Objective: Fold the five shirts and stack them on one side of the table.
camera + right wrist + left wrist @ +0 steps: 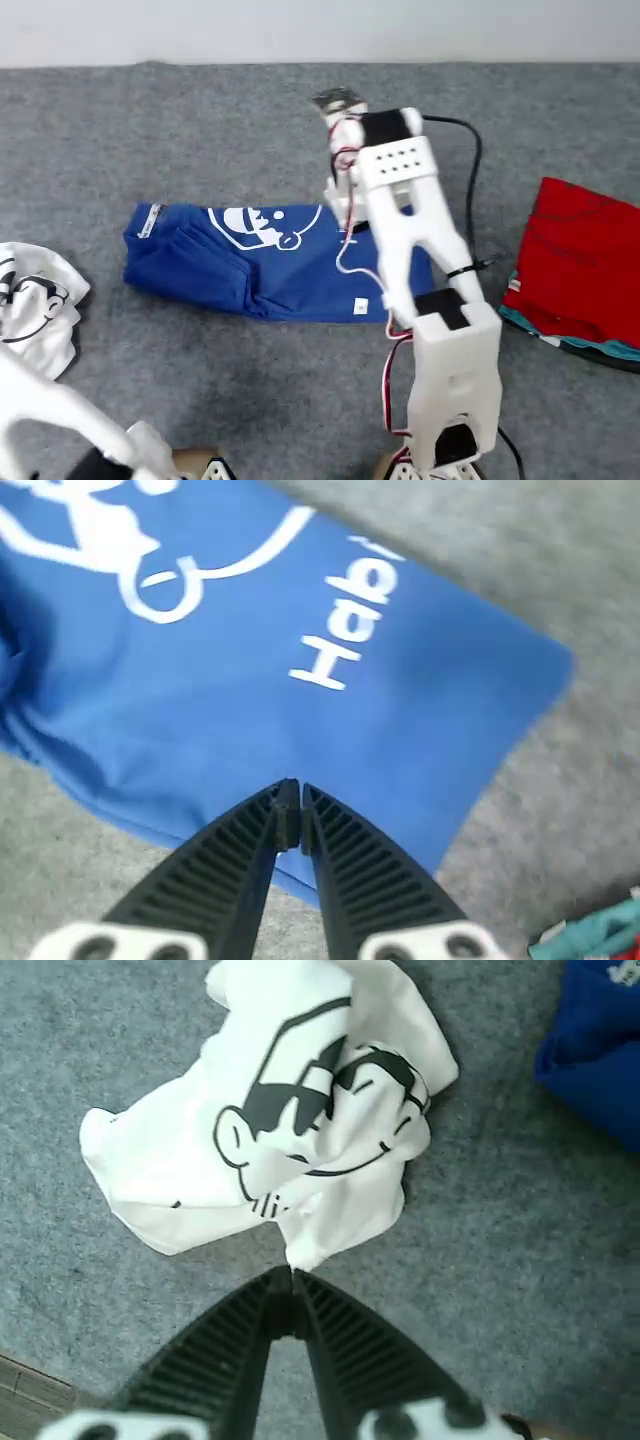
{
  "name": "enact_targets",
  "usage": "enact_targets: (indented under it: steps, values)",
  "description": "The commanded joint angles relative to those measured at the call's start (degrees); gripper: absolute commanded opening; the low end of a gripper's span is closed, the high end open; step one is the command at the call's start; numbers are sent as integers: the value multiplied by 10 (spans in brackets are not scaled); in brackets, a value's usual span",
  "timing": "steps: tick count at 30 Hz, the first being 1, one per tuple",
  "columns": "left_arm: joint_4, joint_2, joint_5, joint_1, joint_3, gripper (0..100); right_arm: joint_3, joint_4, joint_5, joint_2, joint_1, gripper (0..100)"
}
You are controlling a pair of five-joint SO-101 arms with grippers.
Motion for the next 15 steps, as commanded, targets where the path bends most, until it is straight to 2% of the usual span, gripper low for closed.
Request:
enact_targets:
  steps: [1,3,7,15]
  values:
    - [11,-39,-6,11,18,5,-2,22,-13,7,34,84]
    - [11,-40,-6,14,18,5,-2,22,-21,25,46,176]
    - [11,-40,-6,32,18,5,0,22,-103,49,66,307]
    - [11,-40,-6,62,20,5,0,7,-120,92,81,322]
